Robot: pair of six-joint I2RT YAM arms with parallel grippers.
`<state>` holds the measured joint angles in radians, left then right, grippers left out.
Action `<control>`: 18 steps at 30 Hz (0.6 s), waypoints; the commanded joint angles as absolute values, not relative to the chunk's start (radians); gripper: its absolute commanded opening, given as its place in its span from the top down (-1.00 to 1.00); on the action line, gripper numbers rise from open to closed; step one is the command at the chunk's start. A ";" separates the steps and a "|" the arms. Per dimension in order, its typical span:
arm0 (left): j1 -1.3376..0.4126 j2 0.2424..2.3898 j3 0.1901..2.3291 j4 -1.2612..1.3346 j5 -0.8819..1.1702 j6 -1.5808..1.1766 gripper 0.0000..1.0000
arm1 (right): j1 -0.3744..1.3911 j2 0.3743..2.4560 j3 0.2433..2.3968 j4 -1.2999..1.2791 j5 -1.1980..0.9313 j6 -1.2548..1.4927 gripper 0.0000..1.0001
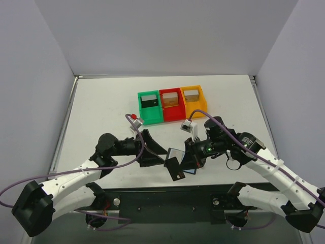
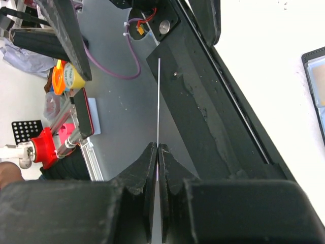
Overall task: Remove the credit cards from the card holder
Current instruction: Place the credit card in the storage box.
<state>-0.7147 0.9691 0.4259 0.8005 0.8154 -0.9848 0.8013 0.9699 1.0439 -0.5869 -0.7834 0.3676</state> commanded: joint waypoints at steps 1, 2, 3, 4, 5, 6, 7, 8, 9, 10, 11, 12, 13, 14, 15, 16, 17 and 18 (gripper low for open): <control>-0.738 0.969 0.521 0.717 0.937 -0.918 -0.88 | 0.831 0.992 1.085 -0.614 -0.773 0.341 1.00; -0.739 0.968 0.528 0.704 0.937 -0.905 -0.89 | 0.836 0.997 1.089 -0.615 -0.772 0.331 1.00; -0.747 0.969 0.528 0.710 0.946 -0.905 -0.86 | 0.839 0.999 1.091 -0.617 -0.767 0.333 1.00; -0.752 0.977 0.531 0.722 0.953 -0.910 -0.86 | 0.841 1.006 1.094 -0.617 -0.765 0.330 1.00; -0.765 0.980 0.535 0.715 0.956 -0.905 -0.82 | 0.844 1.008 1.094 -0.617 -0.762 0.331 1.00; -0.773 0.992 0.549 0.683 0.959 -0.879 -0.79 | 0.844 1.014 1.097 -0.617 -0.762 0.328 1.00; -0.791 0.999 0.557 0.654 0.960 -0.864 -0.72 | 0.850 1.017 1.100 -0.615 -0.759 0.327 1.00; -0.801 1.011 0.574 0.605 0.957 -0.826 -0.67 | 0.851 1.022 1.107 -0.617 -0.758 0.325 1.00; -0.816 1.018 0.580 0.586 0.954 -0.812 -0.54 | 0.853 1.025 1.111 -0.617 -0.756 0.325 1.00; -0.821 1.029 0.584 0.562 0.945 -0.793 -0.34 | 0.854 1.028 1.117 -0.618 -0.755 0.324 1.00; -0.824 1.038 0.587 0.561 0.945 -0.793 -0.25 | 0.856 1.028 1.118 -0.618 -0.752 0.324 1.00; -0.824 1.049 0.586 0.574 0.948 -0.804 -0.19 | 0.859 1.031 1.123 -0.618 -0.750 0.324 1.00; -0.825 1.055 0.584 0.581 0.948 -0.808 -0.16 | 0.861 1.029 1.126 -0.618 -0.749 0.322 1.00; -0.824 1.063 0.583 0.594 0.954 -0.818 -0.06 | 0.862 1.032 1.127 -0.620 -0.747 0.322 1.00; -0.827 1.066 0.581 0.598 0.956 -0.818 -0.03 | 0.862 1.031 1.129 -0.621 -0.747 0.321 1.00; -0.827 1.071 0.584 0.603 0.959 -0.818 0.09 | 0.862 1.032 1.127 -0.623 -0.747 0.321 1.00; -0.827 1.071 0.584 0.606 0.960 -0.818 0.17 | 0.864 1.032 1.127 -0.623 -0.747 0.319 1.00; -0.828 1.072 0.584 0.610 0.963 -0.819 0.38 | 0.865 1.029 1.126 -0.623 -0.746 0.319 1.00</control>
<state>-0.8219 1.0706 0.5449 0.5869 0.9329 -0.8429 0.8532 1.0283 1.0946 -0.6109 -0.7509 0.3351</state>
